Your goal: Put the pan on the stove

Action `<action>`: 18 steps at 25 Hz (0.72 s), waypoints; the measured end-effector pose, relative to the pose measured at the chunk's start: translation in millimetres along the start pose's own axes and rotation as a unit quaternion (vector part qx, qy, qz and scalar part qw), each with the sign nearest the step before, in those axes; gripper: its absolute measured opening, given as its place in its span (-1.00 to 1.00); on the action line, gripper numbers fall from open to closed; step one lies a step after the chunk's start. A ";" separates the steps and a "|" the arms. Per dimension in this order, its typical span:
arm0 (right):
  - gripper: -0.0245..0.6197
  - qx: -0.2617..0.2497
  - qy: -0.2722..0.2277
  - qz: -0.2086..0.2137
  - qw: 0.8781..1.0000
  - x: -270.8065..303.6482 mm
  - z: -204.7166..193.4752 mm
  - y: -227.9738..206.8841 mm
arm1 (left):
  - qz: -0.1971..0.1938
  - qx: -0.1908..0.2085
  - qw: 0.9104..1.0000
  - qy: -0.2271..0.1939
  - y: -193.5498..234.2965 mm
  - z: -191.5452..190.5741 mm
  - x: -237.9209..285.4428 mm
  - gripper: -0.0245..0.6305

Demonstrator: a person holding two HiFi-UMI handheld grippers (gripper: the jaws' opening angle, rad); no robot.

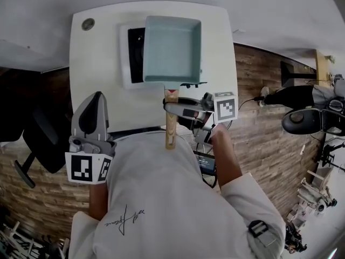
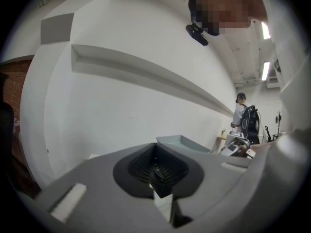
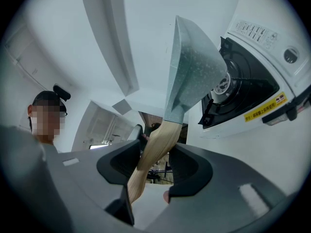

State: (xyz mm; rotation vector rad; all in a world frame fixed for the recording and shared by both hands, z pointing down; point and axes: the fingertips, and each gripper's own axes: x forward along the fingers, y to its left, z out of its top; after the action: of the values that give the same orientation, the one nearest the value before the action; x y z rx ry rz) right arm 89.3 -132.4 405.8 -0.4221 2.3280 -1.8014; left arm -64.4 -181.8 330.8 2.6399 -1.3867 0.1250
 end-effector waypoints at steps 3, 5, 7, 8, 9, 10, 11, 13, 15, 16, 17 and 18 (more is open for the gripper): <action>-0.38 0.005 0.008 0.000 1.000 1.7 -0.2 -8.3 | 0.004 -0.002 1.000 0.003 3.8 -2.0 -0.1 -0.92; -0.38 0.008 0.017 0.005 1.000 1.7 0.6 -12.0 | 0.006 -0.001 1.000 0.004 5.2 -1.8 0.9 -0.92; -0.38 0.012 0.023 0.010 1.000 1.0 2.4 -15.2 | 0.006 0.001 1.000 0.004 5.5 -1.7 2.7 -0.92; -0.38 0.014 0.025 0.011 1.000 0.5 3.1 -17.1 | 0.006 0.001 1.000 0.005 5.2 -2.0 3.5 -0.92; -0.38 0.015 0.027 0.011 0.999 0.1 3.5 -19.3 | 0.006 0.001 1.000 0.006 4.4 -2.6 4.2 -0.92; -0.37 0.015 0.029 0.012 0.999 -0.5 3.7 -21.6 | 0.006 0.000 1.000 0.006 3.4 -3.4 5.0 -0.92; -0.38 0.014 0.032 0.012 0.999 -1.2 4.0 -24.1 | 0.006 -0.001 1.000 0.007 2.5 -4.1 5.9 -0.92; -0.37 0.010 0.039 0.014 0.999 -1.5 4.7 -28.6 | 0.005 -0.001 1.000 0.009 2.3 -5.3 7.5 -0.92; -0.37 0.005 0.049 0.017 0.999 -0.3 5.9 -31.3 | 0.003 -0.001 1.000 0.010 3.5 -5.6 9.1 -0.92; -0.37 0.005 0.053 0.018 0.998 0.1 6.6 -32.7 | 0.003 -0.001 1.000 0.011 4.0 -5.4 9.9 -0.92; -0.37 0.006 0.057 0.019 0.998 0.4 7.2 -34.5 | 0.003 -0.001 1.000 0.011 4.4 -5.2 10.6 -0.92; -0.37 0.008 0.059 0.021 0.998 0.9 7.7 -36.4 | 0.003 -0.001 1.000 0.012 4.8 -5.1 11.2 -0.92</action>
State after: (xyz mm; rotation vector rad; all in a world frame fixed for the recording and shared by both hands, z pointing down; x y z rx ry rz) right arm 95.2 -148.2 439.0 -0.2688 2.3787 -1.8719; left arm -62.0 -192.7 337.9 2.6253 -1.3862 0.1546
